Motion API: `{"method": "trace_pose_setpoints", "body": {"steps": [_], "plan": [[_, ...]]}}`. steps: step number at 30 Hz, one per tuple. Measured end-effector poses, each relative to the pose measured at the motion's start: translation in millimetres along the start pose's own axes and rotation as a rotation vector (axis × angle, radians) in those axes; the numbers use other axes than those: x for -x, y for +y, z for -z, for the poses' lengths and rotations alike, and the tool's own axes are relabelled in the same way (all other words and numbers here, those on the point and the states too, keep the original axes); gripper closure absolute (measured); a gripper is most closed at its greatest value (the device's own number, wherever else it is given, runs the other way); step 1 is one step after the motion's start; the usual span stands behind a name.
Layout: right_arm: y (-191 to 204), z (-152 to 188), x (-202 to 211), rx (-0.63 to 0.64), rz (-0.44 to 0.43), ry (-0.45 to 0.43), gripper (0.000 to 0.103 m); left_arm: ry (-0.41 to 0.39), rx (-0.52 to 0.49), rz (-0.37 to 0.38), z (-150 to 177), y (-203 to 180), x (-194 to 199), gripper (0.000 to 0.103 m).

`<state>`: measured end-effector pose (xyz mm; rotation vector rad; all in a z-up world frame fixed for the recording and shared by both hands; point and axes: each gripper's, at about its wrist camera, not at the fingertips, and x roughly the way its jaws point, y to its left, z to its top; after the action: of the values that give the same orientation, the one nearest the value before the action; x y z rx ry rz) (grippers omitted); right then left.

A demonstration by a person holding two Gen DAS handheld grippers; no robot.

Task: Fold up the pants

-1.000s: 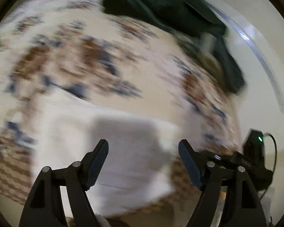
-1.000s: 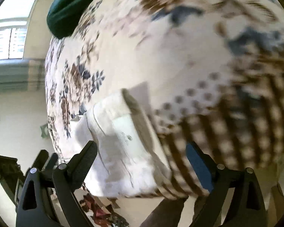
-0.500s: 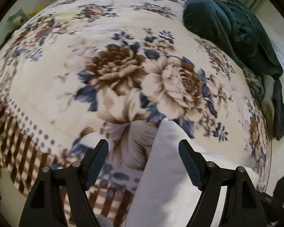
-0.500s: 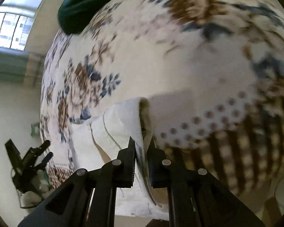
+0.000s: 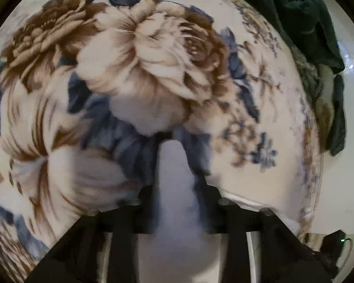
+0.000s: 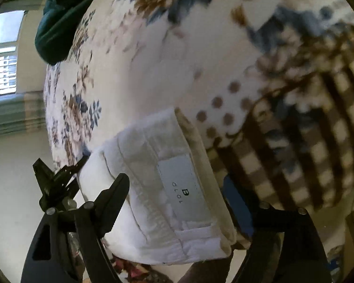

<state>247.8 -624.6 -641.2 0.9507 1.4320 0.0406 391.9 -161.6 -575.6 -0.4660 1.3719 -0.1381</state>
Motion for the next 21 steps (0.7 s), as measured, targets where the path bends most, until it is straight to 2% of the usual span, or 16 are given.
{"method": "trace_pose_setpoints", "body": {"steps": [3, 4, 5, 7, 10, 13, 15, 16, 18, 19, 20, 21], "plan": [[7, -4, -29, 0.044, -0.012, 0.042, 0.02, -0.06, -0.057, -0.021, 10, 1, 12, 0.083], [12, -5, -31, 0.068, -0.017, 0.025, 0.034, -0.069, -0.066, -0.028, 12, 2, 15, 0.083], [18, -5, -33, 0.092, -0.019, 0.012, 0.063, -0.083, -0.06, -0.033, 14, 6, 20, 0.083], [39, -8, -37, 0.152, 0.022, 0.002, 0.084, -0.085, -0.03, -0.032, 16, 17, 28, 0.083], [71, -10, -31, 0.252, 0.075, -0.035, 0.09, -0.089, 0.014, -0.025, 13, 34, 35, 0.083], [74, -17, -30, 0.226, 0.127, -0.044, 0.09, -0.075, 0.063, -0.012, 10, 48, 31, 0.082], [67, -18, -38, 0.2, 0.174, -0.013, 0.09, -0.074, 0.081, 0.002, 10, 47, 29, 0.081], [65, -18, -41, 0.185, 0.177, 0.0, 0.089, -0.081, 0.071, -0.014, 9, 44, 30, 0.081], [60, -19, -38, 0.154, 0.153, 0.012, 0.079, -0.105, 0.071, -0.034, 7, 40, 34, 0.081], [60, -20, -33, 0.147, 0.131, 0.014, 0.063, -0.111, 0.081, -0.044, 5, 42, 37, 0.08], [59, -18, -26, 0.147, 0.123, 0.012, 0.042, -0.122, 0.094, -0.041, 2, 44, 44, 0.08], [57, -14, -15, 0.151, 0.112, 0.003, 0.035, -0.123, 0.1, -0.026, 1, 47, 49, 0.08]]}}
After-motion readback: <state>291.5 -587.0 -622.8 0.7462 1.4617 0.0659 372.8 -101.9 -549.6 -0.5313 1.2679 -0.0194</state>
